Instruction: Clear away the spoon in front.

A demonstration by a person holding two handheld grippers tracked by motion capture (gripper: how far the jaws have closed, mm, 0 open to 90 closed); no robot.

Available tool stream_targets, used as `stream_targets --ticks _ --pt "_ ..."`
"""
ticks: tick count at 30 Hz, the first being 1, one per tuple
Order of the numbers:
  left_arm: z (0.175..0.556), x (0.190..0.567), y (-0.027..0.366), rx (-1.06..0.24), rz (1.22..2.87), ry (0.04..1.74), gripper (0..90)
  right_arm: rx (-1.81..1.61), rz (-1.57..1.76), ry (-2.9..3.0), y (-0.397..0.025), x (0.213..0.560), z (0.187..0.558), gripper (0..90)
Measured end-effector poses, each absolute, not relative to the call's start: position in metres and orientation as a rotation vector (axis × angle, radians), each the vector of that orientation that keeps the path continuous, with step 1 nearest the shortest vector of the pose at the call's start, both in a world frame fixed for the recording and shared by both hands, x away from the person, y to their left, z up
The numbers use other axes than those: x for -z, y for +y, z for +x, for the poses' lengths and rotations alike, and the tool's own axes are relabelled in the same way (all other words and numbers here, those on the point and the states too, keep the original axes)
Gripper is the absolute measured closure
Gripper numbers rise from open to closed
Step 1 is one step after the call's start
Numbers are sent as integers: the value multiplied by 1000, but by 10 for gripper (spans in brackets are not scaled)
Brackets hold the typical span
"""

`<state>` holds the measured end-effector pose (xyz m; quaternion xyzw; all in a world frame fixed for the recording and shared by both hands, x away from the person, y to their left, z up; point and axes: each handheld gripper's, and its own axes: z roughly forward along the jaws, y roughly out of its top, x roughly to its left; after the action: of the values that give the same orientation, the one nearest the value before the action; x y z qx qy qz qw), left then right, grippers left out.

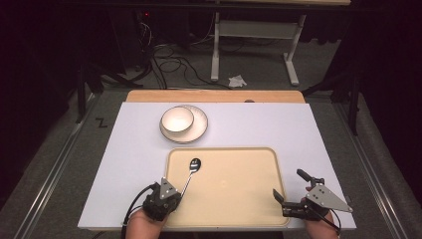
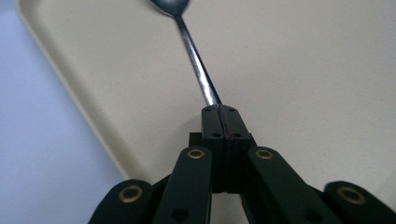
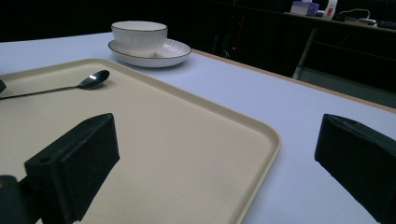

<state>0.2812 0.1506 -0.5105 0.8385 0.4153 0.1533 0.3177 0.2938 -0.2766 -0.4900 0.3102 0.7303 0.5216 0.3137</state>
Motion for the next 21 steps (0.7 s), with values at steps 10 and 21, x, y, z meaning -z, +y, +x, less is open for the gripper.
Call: stream_targets --ticks 10,21 --pt "279 510 137 -360 2223 1021 900 -1370 825 1935 -274 491 294 4" --pt "279 511 129 -335 2223 990 900 -1374 816 1938 -275 492 295 4"
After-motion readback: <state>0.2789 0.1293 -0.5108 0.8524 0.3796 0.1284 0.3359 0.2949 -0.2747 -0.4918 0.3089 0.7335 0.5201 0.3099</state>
